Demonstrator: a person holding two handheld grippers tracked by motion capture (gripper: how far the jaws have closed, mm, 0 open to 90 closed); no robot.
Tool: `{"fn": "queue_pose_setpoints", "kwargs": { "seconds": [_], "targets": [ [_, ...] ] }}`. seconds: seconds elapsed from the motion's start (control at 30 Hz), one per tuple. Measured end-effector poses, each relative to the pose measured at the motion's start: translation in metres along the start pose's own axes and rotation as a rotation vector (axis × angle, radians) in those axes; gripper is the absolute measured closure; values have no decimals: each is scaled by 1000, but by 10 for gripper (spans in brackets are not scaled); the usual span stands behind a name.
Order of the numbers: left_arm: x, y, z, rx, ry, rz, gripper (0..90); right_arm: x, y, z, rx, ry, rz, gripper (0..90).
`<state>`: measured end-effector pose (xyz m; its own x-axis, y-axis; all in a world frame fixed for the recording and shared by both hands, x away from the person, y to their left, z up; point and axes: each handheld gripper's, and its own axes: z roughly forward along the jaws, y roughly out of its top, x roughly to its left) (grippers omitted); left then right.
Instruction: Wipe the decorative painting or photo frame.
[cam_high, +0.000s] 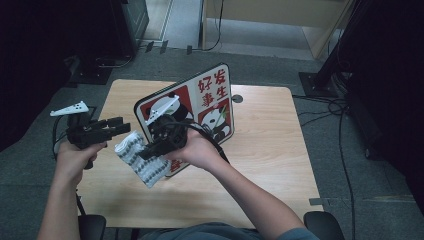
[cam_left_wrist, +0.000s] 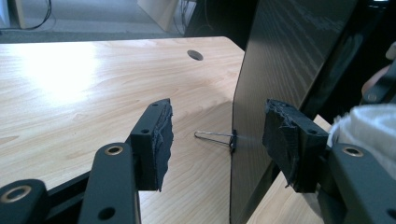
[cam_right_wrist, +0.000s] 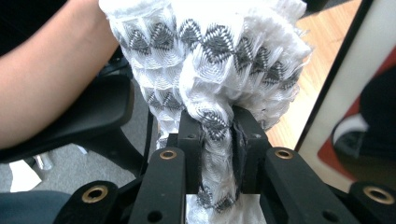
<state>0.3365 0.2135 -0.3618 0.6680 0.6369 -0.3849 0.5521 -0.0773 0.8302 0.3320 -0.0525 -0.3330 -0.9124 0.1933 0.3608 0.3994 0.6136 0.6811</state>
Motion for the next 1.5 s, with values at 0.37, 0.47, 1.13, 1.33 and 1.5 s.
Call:
{"fn": "queue_pose_setpoints", "kwargs": {
  "seconds": [0.37, 0.47, 1.13, 1.33, 1.5],
  "targets": [
    [0, -1, -5, -9, 6, -1, 425, 5, 32, -11, -18, 3, -28, 763],
    [1, -1, -5, -13, 5, -4, 421, 3, 39, -17, -32, -1, -30, 763],
    [-1, 0, -2, -5, -6, 13, 418, -12, 52, -30, -40, -22, 31, 763],
    [-1, 0, -2, -6, -5, 15, 417, -17, 46, -32, -34, -23, 56, 763],
    [-2, 0, -1, -6, -6, 21, 416, -19, 42, -32, -24, -16, 79, 763]
  ]
}}
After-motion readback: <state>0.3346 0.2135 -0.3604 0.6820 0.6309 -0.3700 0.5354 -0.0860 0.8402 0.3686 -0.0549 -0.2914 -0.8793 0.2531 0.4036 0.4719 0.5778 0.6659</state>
